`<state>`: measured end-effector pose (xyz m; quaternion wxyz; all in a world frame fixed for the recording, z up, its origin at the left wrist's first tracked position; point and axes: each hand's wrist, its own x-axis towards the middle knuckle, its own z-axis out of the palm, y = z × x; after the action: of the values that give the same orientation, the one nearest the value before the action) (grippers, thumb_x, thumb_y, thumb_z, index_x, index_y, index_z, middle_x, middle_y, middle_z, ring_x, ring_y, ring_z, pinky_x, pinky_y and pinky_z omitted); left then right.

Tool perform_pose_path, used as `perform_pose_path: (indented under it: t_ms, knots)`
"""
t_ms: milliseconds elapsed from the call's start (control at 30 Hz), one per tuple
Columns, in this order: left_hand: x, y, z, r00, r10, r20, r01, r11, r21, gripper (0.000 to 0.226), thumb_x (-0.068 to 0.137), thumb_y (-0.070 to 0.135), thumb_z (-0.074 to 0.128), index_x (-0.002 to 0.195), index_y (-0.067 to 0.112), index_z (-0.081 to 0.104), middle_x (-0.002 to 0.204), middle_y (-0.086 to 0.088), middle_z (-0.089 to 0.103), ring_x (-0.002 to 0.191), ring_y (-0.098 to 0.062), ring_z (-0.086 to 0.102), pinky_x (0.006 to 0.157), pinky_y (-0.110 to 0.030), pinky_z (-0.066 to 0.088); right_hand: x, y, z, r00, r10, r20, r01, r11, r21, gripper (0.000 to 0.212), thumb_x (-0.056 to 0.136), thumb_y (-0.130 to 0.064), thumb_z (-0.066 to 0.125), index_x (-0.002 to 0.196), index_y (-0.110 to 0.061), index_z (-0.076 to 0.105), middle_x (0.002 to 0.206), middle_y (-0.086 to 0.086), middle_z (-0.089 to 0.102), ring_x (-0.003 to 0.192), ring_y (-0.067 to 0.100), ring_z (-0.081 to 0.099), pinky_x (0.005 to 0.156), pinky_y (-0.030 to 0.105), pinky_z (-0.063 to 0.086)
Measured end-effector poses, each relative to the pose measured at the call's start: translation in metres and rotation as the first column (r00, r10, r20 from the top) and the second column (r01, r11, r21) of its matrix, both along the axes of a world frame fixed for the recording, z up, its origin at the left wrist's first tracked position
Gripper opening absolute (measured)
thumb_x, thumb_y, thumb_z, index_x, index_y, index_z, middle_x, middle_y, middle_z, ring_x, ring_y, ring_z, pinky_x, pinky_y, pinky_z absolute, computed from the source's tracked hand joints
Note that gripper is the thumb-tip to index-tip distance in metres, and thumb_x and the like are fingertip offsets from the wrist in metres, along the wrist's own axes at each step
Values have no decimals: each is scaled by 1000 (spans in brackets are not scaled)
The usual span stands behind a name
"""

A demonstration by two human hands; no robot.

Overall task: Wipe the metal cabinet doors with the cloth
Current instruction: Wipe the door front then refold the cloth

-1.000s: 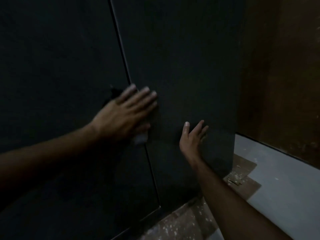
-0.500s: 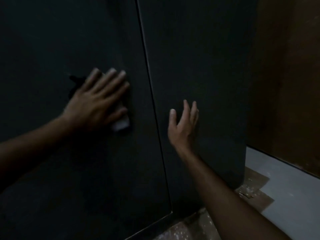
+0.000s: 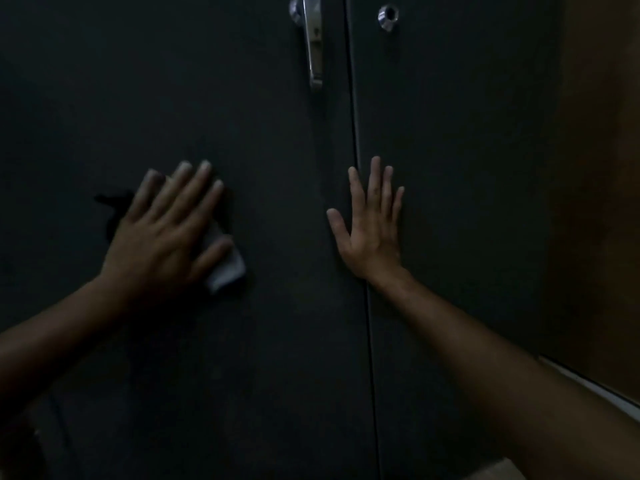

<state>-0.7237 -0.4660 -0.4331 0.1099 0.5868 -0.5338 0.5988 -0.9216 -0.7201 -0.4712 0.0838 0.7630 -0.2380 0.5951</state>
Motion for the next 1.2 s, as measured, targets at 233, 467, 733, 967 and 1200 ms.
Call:
perform_pose_path:
  t_ms: [233,467,733,967,1200]
  knots:
    - [-93,-145,40,989,-110,101,93,983,159,64,108,48,43,151,0,46,164,-24,37,159,-39,22,132,-54,5,-12,-22,-6,928,284,241,-275,959,-71,54,108,-23,32,158,-4,28,168,12,25,157,24,17,125,55,19]
    - [-44,-93,0,981,-120,152,105,989,104,84,109,59,33,163,-3,21,174,-19,12,163,-30,7,133,-46,5,-9,-31,12,931,206,302,-192,978,-76,50,108,-22,32,151,-1,43,163,18,32,155,32,23,124,55,21]
    - [-58,-99,81,902,-271,-337,6,787,-617,70,104,53,59,144,-3,47,168,-27,26,158,-46,17,131,-56,5,-2,-8,94,896,262,358,-273,962,-19,48,108,-21,32,153,-5,41,167,14,27,157,27,16,128,50,14]
    - [-51,-98,204,950,-225,-218,55,806,-590,61,107,57,49,128,0,53,159,-25,39,156,-44,22,131,-53,6,-6,-11,160,930,277,243,-266,961,-78,52,106,-22,29,154,-4,39,167,17,24,157,31,14,126,57,13]
    - [-8,-34,113,988,-148,-49,128,950,-284,53,104,51,59,117,-1,58,135,-24,57,144,-45,39,128,-63,17,34,59,222,813,450,369,-453,888,-85,53,107,-25,42,154,-1,36,163,16,35,154,30,24,124,52,23]
